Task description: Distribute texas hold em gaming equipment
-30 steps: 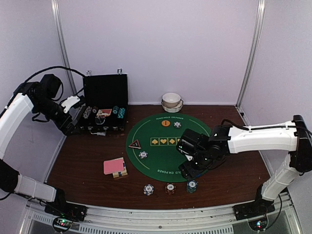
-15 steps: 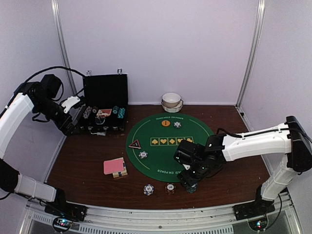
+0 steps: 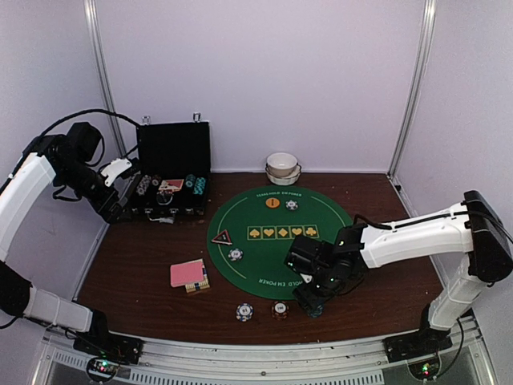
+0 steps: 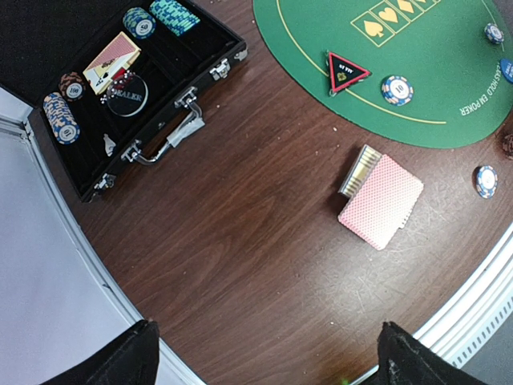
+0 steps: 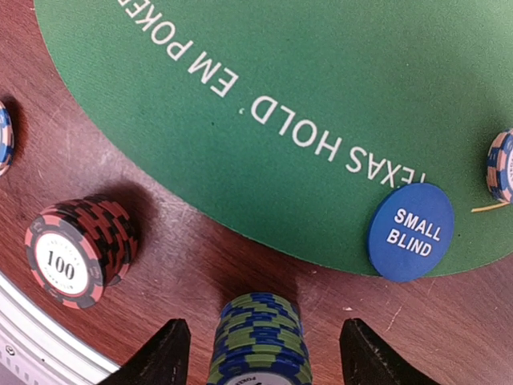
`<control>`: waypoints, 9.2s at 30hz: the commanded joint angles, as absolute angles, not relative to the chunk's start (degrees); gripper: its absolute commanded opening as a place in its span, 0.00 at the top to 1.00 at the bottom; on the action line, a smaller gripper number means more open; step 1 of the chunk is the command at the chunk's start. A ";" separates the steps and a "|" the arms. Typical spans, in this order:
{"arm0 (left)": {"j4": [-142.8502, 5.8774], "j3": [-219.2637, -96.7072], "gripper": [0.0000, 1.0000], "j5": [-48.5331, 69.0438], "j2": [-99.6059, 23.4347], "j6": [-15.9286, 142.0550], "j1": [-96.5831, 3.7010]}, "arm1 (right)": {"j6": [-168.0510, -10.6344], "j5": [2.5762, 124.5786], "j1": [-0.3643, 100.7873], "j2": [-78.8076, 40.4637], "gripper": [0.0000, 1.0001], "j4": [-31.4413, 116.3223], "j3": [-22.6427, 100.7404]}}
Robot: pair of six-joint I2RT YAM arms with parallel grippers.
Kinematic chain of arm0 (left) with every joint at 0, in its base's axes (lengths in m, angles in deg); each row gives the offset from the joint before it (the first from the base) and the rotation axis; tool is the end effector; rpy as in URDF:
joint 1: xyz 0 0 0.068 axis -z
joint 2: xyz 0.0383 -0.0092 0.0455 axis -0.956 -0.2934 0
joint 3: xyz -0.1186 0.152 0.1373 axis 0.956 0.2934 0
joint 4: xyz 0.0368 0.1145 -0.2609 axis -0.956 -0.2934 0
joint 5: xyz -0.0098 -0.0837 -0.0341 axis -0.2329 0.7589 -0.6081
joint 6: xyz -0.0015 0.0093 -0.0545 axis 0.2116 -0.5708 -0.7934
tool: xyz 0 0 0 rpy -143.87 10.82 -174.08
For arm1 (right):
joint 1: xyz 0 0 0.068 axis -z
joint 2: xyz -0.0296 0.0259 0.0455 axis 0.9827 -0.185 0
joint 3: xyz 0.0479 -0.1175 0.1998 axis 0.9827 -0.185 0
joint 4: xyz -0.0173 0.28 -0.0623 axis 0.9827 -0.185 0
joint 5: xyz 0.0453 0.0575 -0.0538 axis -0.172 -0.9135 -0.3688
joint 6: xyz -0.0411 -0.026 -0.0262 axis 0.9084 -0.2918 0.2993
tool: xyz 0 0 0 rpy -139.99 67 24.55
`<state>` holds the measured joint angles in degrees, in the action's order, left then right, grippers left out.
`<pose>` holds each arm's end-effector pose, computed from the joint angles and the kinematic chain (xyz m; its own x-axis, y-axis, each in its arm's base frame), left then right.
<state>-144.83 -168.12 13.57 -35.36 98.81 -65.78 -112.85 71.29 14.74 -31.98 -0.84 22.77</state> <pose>0.2556 -0.0397 0.3342 -0.7329 0.4963 -0.4653 0.5563 0.8309 0.0100 0.1357 0.2856 0.1252 -0.8187 -0.5471 -0.1740 -0.5675 0.8173 0.1003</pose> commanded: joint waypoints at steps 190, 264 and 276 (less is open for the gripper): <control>-145.52 -171.16 0.02 13.68 -34.37 100.90 -66.17 | -117.15 71.42 16.68 -29.44 0.25 2.56 18.61; -145.04 -170.41 0.03 14.30 -32.73 101.07 -66.20 | -105.00 69.37 16.66 -66.75 0.88 -4.74 72.02; -144.58 -170.19 0.02 14.58 -33.04 101.10 -66.17 | -103.68 70.31 19.35 -73.55 0.88 -4.78 76.62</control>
